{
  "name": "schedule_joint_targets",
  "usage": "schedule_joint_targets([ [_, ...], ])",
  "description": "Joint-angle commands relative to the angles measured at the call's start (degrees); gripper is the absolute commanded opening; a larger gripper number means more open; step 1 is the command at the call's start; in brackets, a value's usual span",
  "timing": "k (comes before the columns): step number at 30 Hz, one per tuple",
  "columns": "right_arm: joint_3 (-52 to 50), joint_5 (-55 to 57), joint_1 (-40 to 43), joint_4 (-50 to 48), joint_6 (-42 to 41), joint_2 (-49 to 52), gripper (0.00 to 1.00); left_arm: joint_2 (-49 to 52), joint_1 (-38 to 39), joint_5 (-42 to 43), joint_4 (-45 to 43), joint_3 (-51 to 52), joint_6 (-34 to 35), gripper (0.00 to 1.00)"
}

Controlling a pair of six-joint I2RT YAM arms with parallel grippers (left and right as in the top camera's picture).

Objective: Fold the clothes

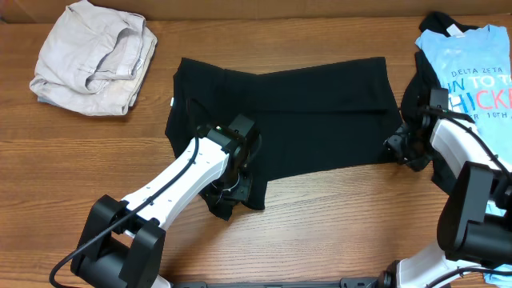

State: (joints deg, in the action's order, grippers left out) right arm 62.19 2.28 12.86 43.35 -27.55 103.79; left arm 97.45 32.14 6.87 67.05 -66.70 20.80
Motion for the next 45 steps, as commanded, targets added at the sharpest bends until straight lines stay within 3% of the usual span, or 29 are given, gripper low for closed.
schedule_joint_targets([
  [1, -3.5, 0.9, 1.9, -3.3, -1.2, -0.1, 0.55, -0.5, -0.6, -0.3, -0.5, -1.0, -1.1, 0.04],
  [5, -6.1, 0.9, 2.8, -5.8, -1.2, -0.1, 0.44, -0.5, -1.4, -0.5, -0.4, -1.0, -1.0, 0.04],
  [8, -6.7, 1.6, 2.9, -5.8, -1.2, -0.1, 0.15, -0.5, -2.4, -1.0, -0.2, -1.0, 0.1, 0.04],
  [10, -6.7, 1.5, 2.9, -5.6, -1.2, -0.2, 0.04, -0.5, -3.4, -1.3, 0.2, -1.0, 0.2, 0.04],
  [15, -5.7, 1.1, 2.9, -0.9, -1.1, -1.3, 0.04, -0.5, -7.3, -1.6, 4.6, -4.1, 0.2, 0.04],
  [19, -3.5, 0.6, 3.0, 6.3, -0.5, -5.3, 0.04, -0.5, -9.9, -6.7, 11.2, -10.3, 0.0, 0.04],
  [23, -1.5, -2.5, 3.0, 13.6, -0.5, -10.8, 0.04, -0.5, -10.4, -11.4, 17.4, -18.5, -0.1, 0.04],
  [29, -1.3, -5.6, 3.0, 18.9, 1.7, -17.3, 0.04, -0.5, -10.4, -12.0, 21.8, -26.4, -1.6, 0.04],
  [34, -1.3, -5.7, 2.9, 16.5, 3.0, -18.1, 0.04, -0.4, -10.4, -17.5, 18.3, -26.3, -1.5, 0.04],
  [38, -1.3, -6.3, 2.8, 10.8, 5.3, -18.1, 0.04, -0.4, -10.5, -22.2, 10.4, -26.3, -1.0, 0.04],
  [45, -1.3, -8.5, 2.8, 1.8, 7.9, -17.9, 0.04, 1.4, -12.7, -23.3, -2.5, -26.2, -1.6, 0.04],
])
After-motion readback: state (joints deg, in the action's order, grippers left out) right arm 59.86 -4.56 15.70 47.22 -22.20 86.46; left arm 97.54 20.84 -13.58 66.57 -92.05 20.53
